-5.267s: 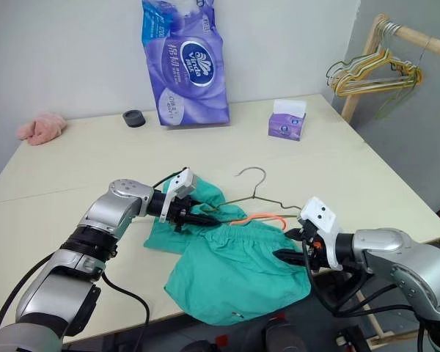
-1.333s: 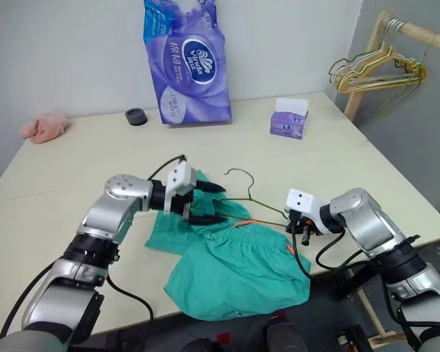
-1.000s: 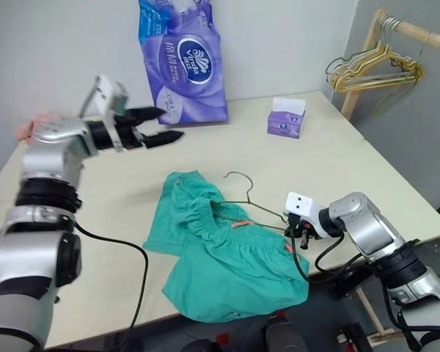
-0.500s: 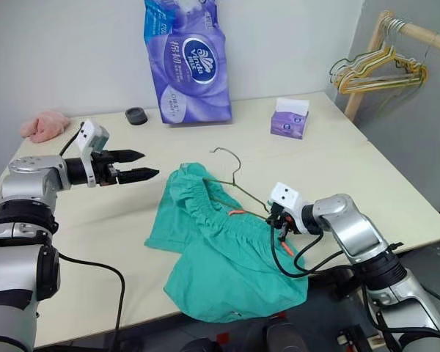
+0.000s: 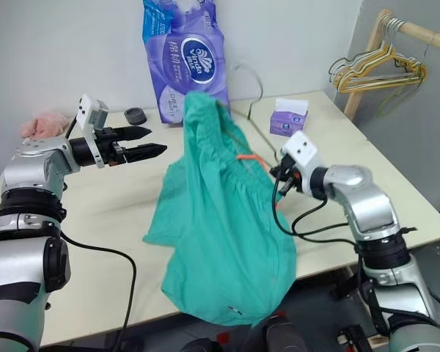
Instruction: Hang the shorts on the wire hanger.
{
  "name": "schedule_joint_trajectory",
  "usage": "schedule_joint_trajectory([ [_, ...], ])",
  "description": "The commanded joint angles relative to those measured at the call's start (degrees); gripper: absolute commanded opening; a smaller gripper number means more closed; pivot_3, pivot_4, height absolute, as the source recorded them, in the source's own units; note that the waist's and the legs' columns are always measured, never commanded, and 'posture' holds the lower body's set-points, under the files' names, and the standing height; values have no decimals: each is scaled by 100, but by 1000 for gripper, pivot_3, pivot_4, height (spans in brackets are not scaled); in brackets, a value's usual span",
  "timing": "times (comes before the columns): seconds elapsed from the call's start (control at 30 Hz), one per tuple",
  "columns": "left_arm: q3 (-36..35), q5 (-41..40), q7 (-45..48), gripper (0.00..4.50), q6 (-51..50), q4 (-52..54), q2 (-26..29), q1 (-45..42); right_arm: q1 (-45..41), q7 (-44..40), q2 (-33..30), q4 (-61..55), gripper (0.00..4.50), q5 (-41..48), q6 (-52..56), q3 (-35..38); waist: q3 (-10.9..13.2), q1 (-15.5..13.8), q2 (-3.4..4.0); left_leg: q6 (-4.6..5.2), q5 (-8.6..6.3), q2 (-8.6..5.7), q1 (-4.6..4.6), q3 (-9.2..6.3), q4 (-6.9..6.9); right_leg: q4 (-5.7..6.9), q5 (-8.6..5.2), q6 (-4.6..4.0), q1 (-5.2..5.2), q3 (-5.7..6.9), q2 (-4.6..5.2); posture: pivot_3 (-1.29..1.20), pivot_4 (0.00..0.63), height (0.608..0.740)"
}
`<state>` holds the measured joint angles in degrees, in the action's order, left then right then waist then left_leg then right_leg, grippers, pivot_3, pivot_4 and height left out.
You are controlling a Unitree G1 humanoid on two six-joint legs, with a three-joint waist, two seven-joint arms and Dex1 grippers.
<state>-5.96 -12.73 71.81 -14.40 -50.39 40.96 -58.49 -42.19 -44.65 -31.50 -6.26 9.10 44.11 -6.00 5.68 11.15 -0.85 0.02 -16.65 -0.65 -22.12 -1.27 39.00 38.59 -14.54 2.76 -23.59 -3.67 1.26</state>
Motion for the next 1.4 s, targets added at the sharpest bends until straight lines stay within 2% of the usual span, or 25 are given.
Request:
schedule_joint_trajectory([
  [0.03, -27, -43, -57, 4476, 161, 214, -101, -131, -470, 128, -267, 26, 0, 31, -314, 489, 0, 2, 0, 0, 0, 0, 0, 0, 0, 1, 0, 0, 0, 0, 0, -186, 58, 740],
  [0.17, -85, -87, -153, 4476, 268, 195, -290, -387, -291, 9, -455, -266, 0, 112, -296, 401, -2, 3, -3, 0, 0, 1, 0, -1, 0, 1, 0, 0, 0, -3, 0, -186, 58, 740],
  [0.37, -49, -143, 282, 4476, 93, -251, -350, -1355, -19, -34, -462, -594, 0, 132, -233, 154, -2, 31, -3, 0, 1, -3, -15, 3, 4, 4, 0, 0, -9, -1, -2, -214, 58, 740],
  [0.57, 425, 426, 976, 4476, 937, -920, -213, -1981, 51, -127, -464, -805, 0, 167, -192, -152, -2, 141, -2, -1, 2, -5, -28, 9, 3, 15, -1, 1, -32, 3, -2, -222, 54, 740],
  [0.7, 886, 889, 1667, 4476, 1727, -1136, -182, -2113, 106, -249, -517, -952, 0, 143, -237, -361, -2, 173, -2, -4, 4, -5, -42, 11, 3, 25, -2, 1, -51, 2, -7, -218, 49, 740],
  [0.9, 1018, 1167, 1853, 4476, 2229, -1603, -306, -2361, 149, -406, -611, -1152, 0, 122, -285, -587, -2, 162, -2, -6, 6, -7, -59, 9, 8, 23, -2, 1, -60, 5, -7, -217, 45, 740],
  [1.17, 1366, 1519, 2066, 4476, 2814, -1789, -378, -1964, 179, -455, -637, -1332, 0, 129, -258, -716, -2, 172, -2, -5, 6, -7, -59, 9, 9, 25, -3, 2, -61, 4, -7, -228, 48, 740],
  [1.3, 1381, 1523, 2068, 4476, 2795, -1770, -446, -1851, 194, -490, -668, -1411, 0, 148, -250, -758, -2, 171, -2, -5, 6, -6, -59, 8, 10, 26, -3, 2, -61, 5, -6, -230, 49, 740],
  [1.4, 1378, 1437, 2068, 3918, 2625, -1728, -498, -1845, 202, -526, -684, -1452, 0, 148, -258, -801, -2, 170, -2, -5, 6, -7, -65, 6, 17, 26, -3, 2, -61, 8, -6, -230, 49, 740],
])
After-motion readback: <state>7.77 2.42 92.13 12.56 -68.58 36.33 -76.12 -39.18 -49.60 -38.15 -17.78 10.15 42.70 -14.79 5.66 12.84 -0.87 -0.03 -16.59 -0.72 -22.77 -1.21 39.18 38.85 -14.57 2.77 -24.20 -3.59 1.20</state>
